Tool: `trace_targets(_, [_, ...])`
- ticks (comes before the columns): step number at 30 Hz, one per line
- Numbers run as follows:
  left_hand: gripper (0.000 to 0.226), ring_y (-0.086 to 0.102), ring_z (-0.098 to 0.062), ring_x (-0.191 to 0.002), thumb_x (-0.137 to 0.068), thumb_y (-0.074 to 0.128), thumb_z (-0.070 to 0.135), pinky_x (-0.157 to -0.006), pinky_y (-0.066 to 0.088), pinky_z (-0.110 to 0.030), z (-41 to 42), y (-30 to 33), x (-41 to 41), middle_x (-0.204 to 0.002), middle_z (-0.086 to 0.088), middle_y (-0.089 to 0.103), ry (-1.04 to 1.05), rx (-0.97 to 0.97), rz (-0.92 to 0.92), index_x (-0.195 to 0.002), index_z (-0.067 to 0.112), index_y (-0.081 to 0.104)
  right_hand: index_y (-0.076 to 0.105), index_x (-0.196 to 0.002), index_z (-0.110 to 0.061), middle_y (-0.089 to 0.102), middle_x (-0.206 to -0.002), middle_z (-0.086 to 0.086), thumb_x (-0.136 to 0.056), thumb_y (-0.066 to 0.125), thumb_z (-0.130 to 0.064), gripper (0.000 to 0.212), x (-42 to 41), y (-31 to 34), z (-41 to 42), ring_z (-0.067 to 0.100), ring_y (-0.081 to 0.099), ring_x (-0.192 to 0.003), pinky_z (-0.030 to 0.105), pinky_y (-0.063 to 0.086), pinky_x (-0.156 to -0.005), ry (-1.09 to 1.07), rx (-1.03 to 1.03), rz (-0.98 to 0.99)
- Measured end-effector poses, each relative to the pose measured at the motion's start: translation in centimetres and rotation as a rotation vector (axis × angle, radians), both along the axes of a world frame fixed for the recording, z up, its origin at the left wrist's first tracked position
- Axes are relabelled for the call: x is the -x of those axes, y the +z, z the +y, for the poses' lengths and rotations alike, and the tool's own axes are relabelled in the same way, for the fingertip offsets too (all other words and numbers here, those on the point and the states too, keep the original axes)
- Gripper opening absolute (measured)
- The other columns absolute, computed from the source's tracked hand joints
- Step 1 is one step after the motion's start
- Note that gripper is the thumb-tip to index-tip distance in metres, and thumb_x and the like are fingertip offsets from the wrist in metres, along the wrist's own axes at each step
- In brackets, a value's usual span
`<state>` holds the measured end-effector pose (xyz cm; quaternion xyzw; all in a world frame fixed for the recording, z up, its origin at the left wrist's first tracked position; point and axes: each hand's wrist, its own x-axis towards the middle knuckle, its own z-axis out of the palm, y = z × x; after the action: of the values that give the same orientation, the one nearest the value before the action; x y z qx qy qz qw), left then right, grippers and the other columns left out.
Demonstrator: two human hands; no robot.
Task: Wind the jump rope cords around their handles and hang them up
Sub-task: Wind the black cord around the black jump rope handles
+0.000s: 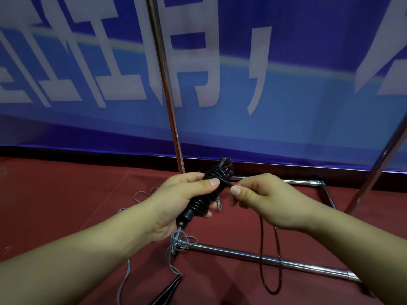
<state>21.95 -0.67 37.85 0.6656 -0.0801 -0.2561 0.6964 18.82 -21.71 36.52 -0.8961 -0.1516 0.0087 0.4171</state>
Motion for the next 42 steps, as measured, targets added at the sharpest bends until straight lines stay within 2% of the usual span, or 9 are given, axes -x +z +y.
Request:
trace_targets(6, [0.043, 0.070, -0.021, -0.075, -0.078, 0.067, 0.025, -0.069, 0.057, -0.031, -0.1, 0.0, -0.3, -0.090, -0.014, 0.070, -0.009, 0.046, 0.056, -0.113, 0.001, 0.071, 0.059, -0.087, -0.027, 0.062, -0.078, -0.009, -0.101, 0.052, -0.024, 0.016, -0.2, -0.8, 0.0, 0.004, 0.059, -0.078, 0.025, 0.048, -0.072, 0.000, 0.097, -0.146])
trace_targets(9, [0.034, 0.069, -0.014, -0.070, -0.080, 0.064, 0.030, -0.063, 0.053, -0.025, 0.0, 0.1, -0.3, -0.086, -0.009, 0.072, -0.033, -0.007, 0.035, -0.105, 0.009, 0.075, 0.056, -0.083, -0.032, 0.057, -0.074, -0.013, -0.100, 0.055, -0.025, 0.019, -0.1, -0.6, 0.1, 0.002, 0.056, -0.075, 0.019, 0.042, -0.067, -0.033, 0.143, -0.246])
trace_targets(12, [0.018, 0.069, -0.011, -0.069, -0.090, 0.061, 0.023, -0.063, 0.053, -0.025, -0.1, -0.1, -0.2, -0.085, -0.005, 0.073, -0.017, -0.046, 0.011, -0.096, 0.014, 0.076, 0.060, -0.086, -0.028, 0.057, -0.077, -0.012, -0.099, 0.055, -0.029, 0.015, 0.3, -0.6, 0.2, 0.007, 0.055, -0.076, 0.028, 0.045, -0.070, -0.056, 0.203, -0.281])
trace_targets(20, [0.023, 0.075, -0.017, -0.094, -0.101, 0.057, 0.014, -0.088, 0.058, -0.035, -1.4, -0.4, 0.0, -0.098, -0.004, 0.079, 0.147, -0.106, -0.139, -0.119, 0.017, 0.070, 0.066, -0.090, -0.021, 0.062, -0.076, -0.009, -0.099, 0.053, -0.035, 0.021, 1.0, -0.5, 1.4, 0.014, 0.058, -0.075, 0.033, 0.042, -0.066, -0.230, 0.242, -0.398])
trace_targets(25, [0.024, 0.067, -0.012, -0.075, -0.104, 0.050, 0.028, -0.061, 0.054, -0.021, -2.2, 0.4, 0.8, -0.094, -0.004, 0.076, 0.100, -0.141, -0.225, -0.116, 0.029, 0.071, 0.054, -0.072, -0.032, 0.044, -0.062, -0.017, -0.098, 0.054, -0.035, 0.026, 1.2, -0.3, 1.8, 0.008, 0.041, -0.063, 0.028, 0.030, -0.061, -0.193, 0.263, -0.395])
trace_targets(28, [0.026, 0.067, -0.014, -0.090, -0.105, 0.044, 0.038, -0.084, 0.055, -0.030, -2.6, 0.1, 1.0, -0.111, -0.007, 0.073, 0.070, -0.191, -0.283, -0.113, 0.031, 0.068, 0.031, -0.064, -0.039, 0.035, -0.057, -0.019, -0.096, 0.053, -0.037, 0.040, 1.5, -0.1, 2.3, 0.008, 0.034, -0.059, 0.027, 0.028, -0.059, -0.189, 0.295, -0.424])
trace_targets(32, [0.032, 0.068, -0.016, -0.108, -0.102, 0.040, 0.052, -0.102, 0.050, -0.039, -2.6, -0.5, 1.1, -0.113, -0.002, 0.072, 0.042, -0.266, -0.294, -0.116, 0.035, 0.063, 0.040, -0.073, -0.039, 0.041, -0.059, -0.020, -0.096, 0.054, -0.041, 0.028, 1.7, 0.4, 2.4, -0.001, 0.043, -0.058, 0.021, 0.030, -0.057, -0.169, 0.277, -0.424])
trace_targets(36, [0.037, 0.069, -0.009, -0.094, -0.099, 0.042, 0.056, -0.084, 0.052, -0.028, -1.9, -0.2, 0.7, -0.102, 0.000, 0.075, 0.076, -0.294, -0.272, -0.110, 0.033, 0.067, 0.057, -0.078, -0.041, 0.058, -0.063, -0.028, -0.096, 0.060, -0.035, 0.020, 1.9, 1.1, 1.6, -0.004, 0.055, -0.064, 0.012, 0.037, -0.059, -0.074, 0.106, -0.195])
trace_targets(42, [0.045, 0.059, -0.016, -0.070, -0.099, 0.042, 0.057, -0.055, 0.047, -0.028, -1.5, 0.3, 0.5, -0.077, 0.002, 0.063, 0.112, -0.276, -0.164, -0.108, 0.021, 0.066, 0.068, -0.084, -0.026, 0.062, -0.066, -0.014, -0.095, 0.051, -0.049, 0.030, 1.4, 1.5, 0.0, 0.001, 0.055, -0.061, 0.020, 0.044, -0.060, -0.066, 0.022, -0.072])
